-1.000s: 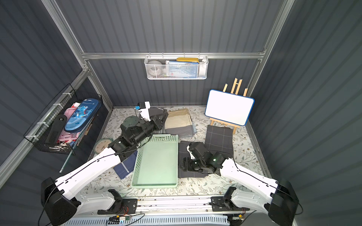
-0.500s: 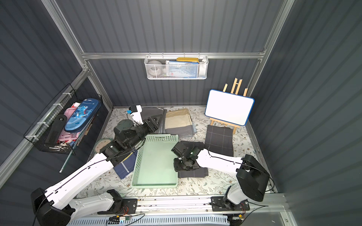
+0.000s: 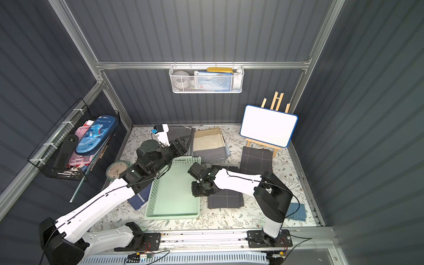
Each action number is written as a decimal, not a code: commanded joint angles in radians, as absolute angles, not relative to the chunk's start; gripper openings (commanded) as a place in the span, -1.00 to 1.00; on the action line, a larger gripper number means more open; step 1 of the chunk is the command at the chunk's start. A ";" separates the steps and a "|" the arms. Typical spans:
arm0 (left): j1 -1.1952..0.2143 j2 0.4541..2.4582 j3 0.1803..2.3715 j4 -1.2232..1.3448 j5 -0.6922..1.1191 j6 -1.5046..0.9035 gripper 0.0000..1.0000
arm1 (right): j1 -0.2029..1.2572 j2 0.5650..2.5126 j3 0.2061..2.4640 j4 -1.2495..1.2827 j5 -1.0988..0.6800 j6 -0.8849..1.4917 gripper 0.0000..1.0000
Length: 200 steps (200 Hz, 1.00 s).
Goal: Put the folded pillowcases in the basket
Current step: Move the basket to the center of the board, then move the pillowcase to the center of the board.
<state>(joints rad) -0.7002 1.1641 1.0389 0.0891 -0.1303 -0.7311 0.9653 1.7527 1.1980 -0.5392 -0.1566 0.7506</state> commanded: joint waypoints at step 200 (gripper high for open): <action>-0.776 1.910 1.580 -0.304 -0.007 -0.767 0.10 | 0.546 1.335 0.777 -0.815 0.078 0.682 0.40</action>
<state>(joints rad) -0.7643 1.8339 1.5021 -0.1020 0.0364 -0.7513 0.5594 1.3342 0.8303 -0.7994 0.0978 0.6750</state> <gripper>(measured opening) 0.600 0.697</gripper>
